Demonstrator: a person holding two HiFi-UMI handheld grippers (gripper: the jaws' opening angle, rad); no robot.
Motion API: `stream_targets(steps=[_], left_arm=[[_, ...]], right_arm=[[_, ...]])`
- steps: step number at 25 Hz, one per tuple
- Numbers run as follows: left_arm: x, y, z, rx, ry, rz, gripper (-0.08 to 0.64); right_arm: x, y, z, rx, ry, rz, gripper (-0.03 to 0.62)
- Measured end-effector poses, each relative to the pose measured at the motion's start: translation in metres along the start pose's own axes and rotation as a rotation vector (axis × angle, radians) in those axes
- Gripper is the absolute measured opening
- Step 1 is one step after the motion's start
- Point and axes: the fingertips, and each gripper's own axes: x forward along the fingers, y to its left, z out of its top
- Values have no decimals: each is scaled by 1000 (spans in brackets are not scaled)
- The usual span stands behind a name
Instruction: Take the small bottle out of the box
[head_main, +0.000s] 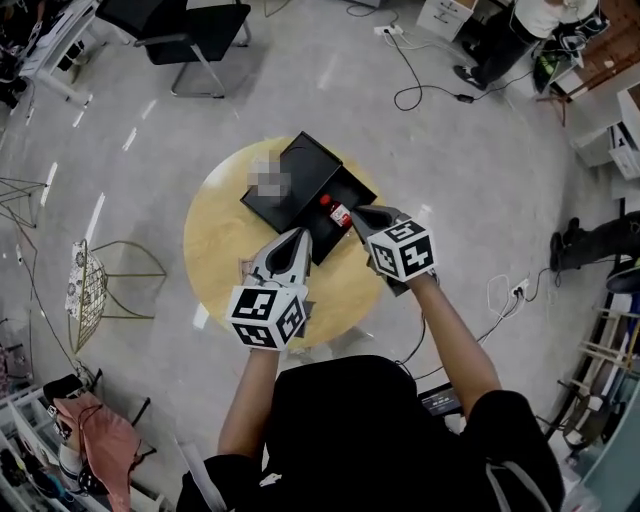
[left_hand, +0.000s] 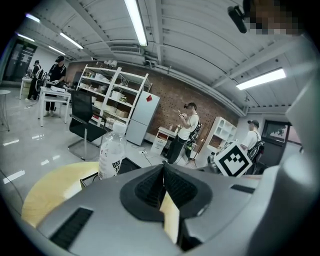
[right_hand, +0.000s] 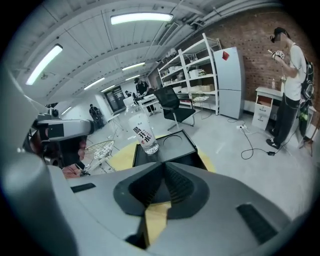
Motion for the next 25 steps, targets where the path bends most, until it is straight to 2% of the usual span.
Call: stream_targets(steps=[11, 25], left_arm=[[23, 30, -33, -56, 71, 70, 11], [23, 55, -58, -121, 108, 130, 11]], right_arm=[[67, -33, -34, -48, 169, -10, 10], [126, -40, -74, -192, 366, 0, 229]])
